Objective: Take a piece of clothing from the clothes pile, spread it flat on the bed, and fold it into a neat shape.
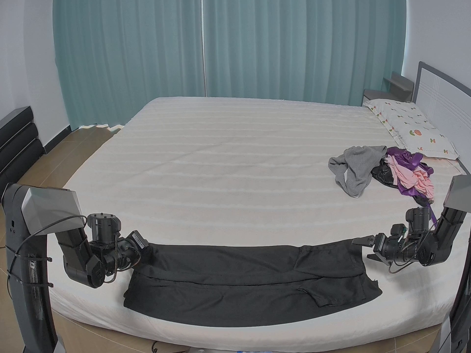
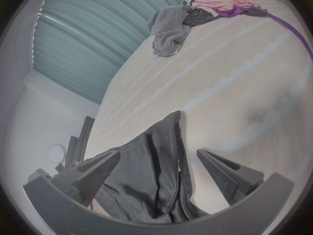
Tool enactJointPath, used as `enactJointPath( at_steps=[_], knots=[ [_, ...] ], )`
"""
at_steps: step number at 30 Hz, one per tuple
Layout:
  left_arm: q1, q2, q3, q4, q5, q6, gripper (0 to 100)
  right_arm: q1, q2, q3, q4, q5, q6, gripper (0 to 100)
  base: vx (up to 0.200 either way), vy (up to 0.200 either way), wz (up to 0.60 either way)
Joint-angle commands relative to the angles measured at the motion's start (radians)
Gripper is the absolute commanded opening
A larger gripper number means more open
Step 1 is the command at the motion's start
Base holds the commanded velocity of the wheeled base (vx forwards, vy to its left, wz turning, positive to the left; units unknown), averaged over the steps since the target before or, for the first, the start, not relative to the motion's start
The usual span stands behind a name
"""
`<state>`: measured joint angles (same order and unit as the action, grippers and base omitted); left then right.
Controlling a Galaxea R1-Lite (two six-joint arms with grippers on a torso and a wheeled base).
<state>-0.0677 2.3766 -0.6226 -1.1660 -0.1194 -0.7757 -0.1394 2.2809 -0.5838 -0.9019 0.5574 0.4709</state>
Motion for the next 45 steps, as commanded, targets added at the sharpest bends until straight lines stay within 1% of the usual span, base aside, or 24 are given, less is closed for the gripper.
enactJointPath(
  at_steps=[1,7,11,13,14,17,19,20,21,27,32,37,45],
  knots=[
    [0.002,0.007,-0.003,-0.001,0.021,-0.002,0,0.009,0.012,-0.016,0.001,-0.027,0.008,100,0.000,0.000,0.00],
    [0.022,0.004,-0.014,-0.003,0.073,-0.013,0,0.046,0.039,-0.059,0.000,-0.091,0.058,100,0.000,0.000,0.00],
    [0.025,0.006,-0.013,-0.003,0.079,-0.014,0,0.070,0.071,-0.100,0.000,-0.146,0.068,100,0.000,0.000,0.00],
    [0.023,0.007,-0.011,-0.003,0.079,-0.014,0,0.075,0.085,-0.111,-0.002,-0.160,0.066,100,0.000,0.000,0.00],
    [0.023,0.009,-0.011,-0.003,0.079,-0.014,0,0.075,0.088,-0.114,-0.003,-0.160,0.065,0,0.000,0.000,0.00],
    [0.023,0.013,-0.011,-0.003,0.079,-0.013,0,0.075,0.108,-0.122,-0.040,-0.171,0.068,0,0.000,0.000,0.00],
    [0.023,0.013,-0.011,-0.003,0.079,-0.013,0,0.076,0.129,-0.123,-0.072,-0.202,0.066,0,0.000,0.000,0.00],
    [0.023,0.013,-0.011,-0.003,0.079,-0.013,0,0.076,0.129,-0.123,-0.072,-0.202,0.066,0,0.000,0.000,0.00],
    [0.023,0.013,-0.011,-0.003,0.079,-0.013,0,0.078,0.138,-0.125,-0.100,-0.222,0.068,0,0.000,0.000,0.00],
    [0.022,0.013,-0.011,-0.001,0.079,-0.013,0,0.070,0.143,-0.140,-0.126,-0.223,0.072,0,0.000,0.000,0.00],
    [0.020,0.013,-0.011,-0.001,0.079,-0.014,0,0.069,0.141,-0.152,-0.127,-0.226,0.112,0,0.000,0.000,0.00],
    [0.020,0.013,-0.011,-0.001,0.079,-0.014,0,0.067,0.147,-0.163,-0.160,-0.254,0.135,0,0.000,0.000,0.00],
    [0.020,0.013,-0.008,-0.001,0.079,-0.014,0,0.069,0.158,-0.154,-0.183,-0.257,0.140,0,0.000,0.000,0.00]
  ],
)
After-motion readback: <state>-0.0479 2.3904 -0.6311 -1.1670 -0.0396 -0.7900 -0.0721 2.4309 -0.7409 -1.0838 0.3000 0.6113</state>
